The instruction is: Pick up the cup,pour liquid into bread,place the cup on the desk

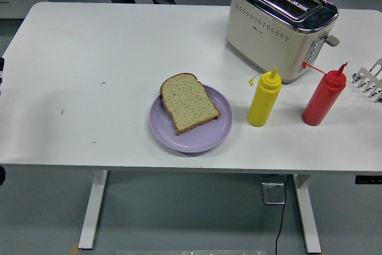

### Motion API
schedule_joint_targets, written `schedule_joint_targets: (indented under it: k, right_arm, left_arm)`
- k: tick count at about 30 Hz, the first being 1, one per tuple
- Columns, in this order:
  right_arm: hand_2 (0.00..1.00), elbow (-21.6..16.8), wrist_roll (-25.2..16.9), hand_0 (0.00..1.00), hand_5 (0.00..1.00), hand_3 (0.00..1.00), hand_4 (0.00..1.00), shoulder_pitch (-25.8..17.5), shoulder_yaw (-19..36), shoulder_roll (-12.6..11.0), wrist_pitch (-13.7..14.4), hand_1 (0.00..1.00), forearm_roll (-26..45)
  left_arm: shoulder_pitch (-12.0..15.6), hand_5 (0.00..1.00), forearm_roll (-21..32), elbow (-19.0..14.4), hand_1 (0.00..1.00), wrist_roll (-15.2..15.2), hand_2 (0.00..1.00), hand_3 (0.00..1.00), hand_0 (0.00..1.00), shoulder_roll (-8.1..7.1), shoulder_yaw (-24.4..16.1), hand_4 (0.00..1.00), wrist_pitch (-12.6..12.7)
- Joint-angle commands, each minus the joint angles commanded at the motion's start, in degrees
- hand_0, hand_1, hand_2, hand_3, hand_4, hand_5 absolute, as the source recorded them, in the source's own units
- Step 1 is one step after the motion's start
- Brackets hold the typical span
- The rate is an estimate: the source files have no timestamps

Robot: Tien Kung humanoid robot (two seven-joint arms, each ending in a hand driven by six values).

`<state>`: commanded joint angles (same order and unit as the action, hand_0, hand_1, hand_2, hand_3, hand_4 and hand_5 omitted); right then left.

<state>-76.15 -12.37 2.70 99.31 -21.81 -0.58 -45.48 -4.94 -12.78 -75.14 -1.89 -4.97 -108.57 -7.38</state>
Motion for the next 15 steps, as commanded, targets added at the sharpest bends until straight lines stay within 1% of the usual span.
schedule_joint_targets:
  k: [2, 3, 4, 5, 7, 9, 10, 15]
  right_arm:
    - [0.852, -0.1, -0.4, 0.822, 0.444, 0.858, 0.637, -0.2, -0.1, 0.0, -0.5, 0.822, -2.3]
    - [0.852, -0.3, -1.0, 0.822, 0.444, 0.858, 0.637, -0.5, -0.4, -0.2, -1.2, 0.822, -4.0]
    - [0.955, -0.4, -1.3, 0.927, 0.425, 0.998, 0.831, -0.7, -0.5, -0.3, -1.6, 0.894, -6.3]
    - [0.955, -0.8, -1.8, 0.927, 0.425, 0.998, 0.831, -1.2, -0.9, -0.5, -2.3, 0.894, -8.4]
    - [0.955, -1.4, -2.5, 0.927, 0.425, 0.998, 0.831, -1.9, -1.2, -0.7, -2.6, 0.894, -12.3]
    - [0.955, -1.9, -3.2, 0.927, 0.425, 0.998, 0.831, -2.6, -1.4, -0.7, -2.4, 0.894, -16.2]
    - [0.983, -2.1, -3.6, 0.966, 0.406, 0.998, 0.903, -2.9, -1.6, -0.7, -2.2, 0.92, -17.7]
    - [0.983, -3.2, -5.2, 0.966, 0.406, 0.998, 0.903, -5.0, -2.7, -0.4, -1.1, 0.92, -22.7]
  left_arm:
    - [0.0, 0.998, 0.0, 0.0, 0.819, 0.0, 0.86, 0.822, 0.826, 0.0, 0.0, 0.653, 0.0]
    - [0.1, 0.998, 0.0, 0.0, 0.819, 0.0, 0.86, 0.822, 0.826, 0.01, 0.0, 0.653, 0.0]
    - [0.1, 0.998, 0.0, 0.0, 0.818, 0.0, 0.86, 0.822, 0.826, 0.02, 0.0, 0.653, 0.0]
    - [0.1, 0.998, 0.0, 0.0, 0.818, 0.0, 0.86, 0.822, 0.826, -0.01, 0.1, 0.653, 0.0]
    - [0.1, 0.998, 0.0, 0.0, 0.818, 0.0, 0.86, 0.822, 0.826, -0.05, 0.2, 0.653, 0.0]
    - [0.1, 0.998, -0.1, 0.0, 0.818, 0.0, 0.86, 0.822, 0.826, -0.05, 0.1, 0.653, 0.0]
    - [0.0, 0.998, -0.1, 0.0, 0.819, 0.0, 0.861, 0.822, 0.826, -0.04, 0.1, 0.654, 0.0]
    - [-0.1, 0.998, -0.1, 0.0, 0.819, 0.0, 0.861, 0.822, 0.826, 0.02, 0.0, 0.654, 0.0]
